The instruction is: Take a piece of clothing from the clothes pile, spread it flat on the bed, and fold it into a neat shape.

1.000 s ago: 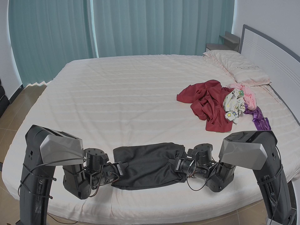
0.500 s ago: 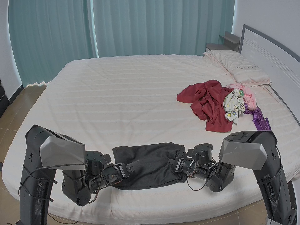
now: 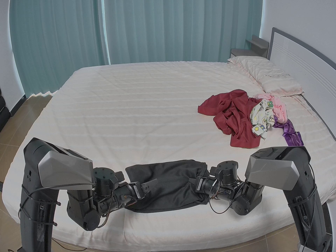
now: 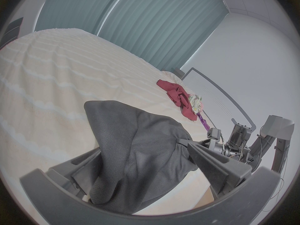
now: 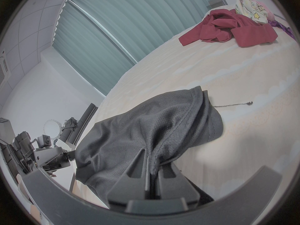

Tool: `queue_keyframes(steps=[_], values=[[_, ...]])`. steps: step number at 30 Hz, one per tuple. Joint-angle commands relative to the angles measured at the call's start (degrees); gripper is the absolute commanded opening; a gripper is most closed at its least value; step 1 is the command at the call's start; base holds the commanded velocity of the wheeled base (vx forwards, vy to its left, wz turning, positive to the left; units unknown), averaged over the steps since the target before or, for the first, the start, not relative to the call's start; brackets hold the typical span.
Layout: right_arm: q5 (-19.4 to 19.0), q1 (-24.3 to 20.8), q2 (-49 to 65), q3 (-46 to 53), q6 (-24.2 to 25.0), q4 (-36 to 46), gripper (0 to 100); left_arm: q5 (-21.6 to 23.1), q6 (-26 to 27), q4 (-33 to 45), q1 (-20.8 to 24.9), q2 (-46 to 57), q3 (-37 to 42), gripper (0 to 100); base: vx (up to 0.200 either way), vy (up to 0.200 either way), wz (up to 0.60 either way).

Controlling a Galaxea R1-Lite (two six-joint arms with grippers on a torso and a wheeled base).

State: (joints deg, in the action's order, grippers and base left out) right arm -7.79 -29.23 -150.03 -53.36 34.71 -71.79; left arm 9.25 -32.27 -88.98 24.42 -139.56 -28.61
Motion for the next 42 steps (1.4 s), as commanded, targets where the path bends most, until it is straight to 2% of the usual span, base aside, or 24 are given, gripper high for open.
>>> queue_keyframes(steps=[1, 8, 9, 26, 33, 42], values=[[0.0, 0.0, -0.1, 0.0, 0.0, 0.0, 0, 0.0, 0.3, -0.1, -0.6, -0.5, -0.5, 100, 0.000, 0.000, 0.00], [0.0, 0.0, -0.1, 0.0, 0.0, 0.0, 0, 0.1, 1.7, 0.2, -3.0, -4.5, -2.0, 100, 0.000, 0.000, 0.00], [0.0, 0.0, -0.1, 0.0, 0.0, 0.0, 0, 0.2, 1.7, 0.5, -3.0, -4.7, -2.1, 0, 0.000, 0.000, 0.00], [0.1, 0.0, -0.2, -0.3, 0.3, -0.5, 0, 0.0, 1.4, 0.5, -2.4, -3.1, -1.6, 0, 0.000, 0.000, 0.00], [0.1, 0.1, 0.4, 1.6, 1.1, -4.2, 0, -0.9, 0.9, 0.5, -2.4, -1.8, -1.4, 0, 0.000, 0.000, 0.00], [0.1, 1.4, 1.9, 4.3, 1.2, -7.8, 0, -3.3, -4.3, 0.5, -1.6, 0.7, -0.5, 0, 0.000, -0.044, 0.00]])
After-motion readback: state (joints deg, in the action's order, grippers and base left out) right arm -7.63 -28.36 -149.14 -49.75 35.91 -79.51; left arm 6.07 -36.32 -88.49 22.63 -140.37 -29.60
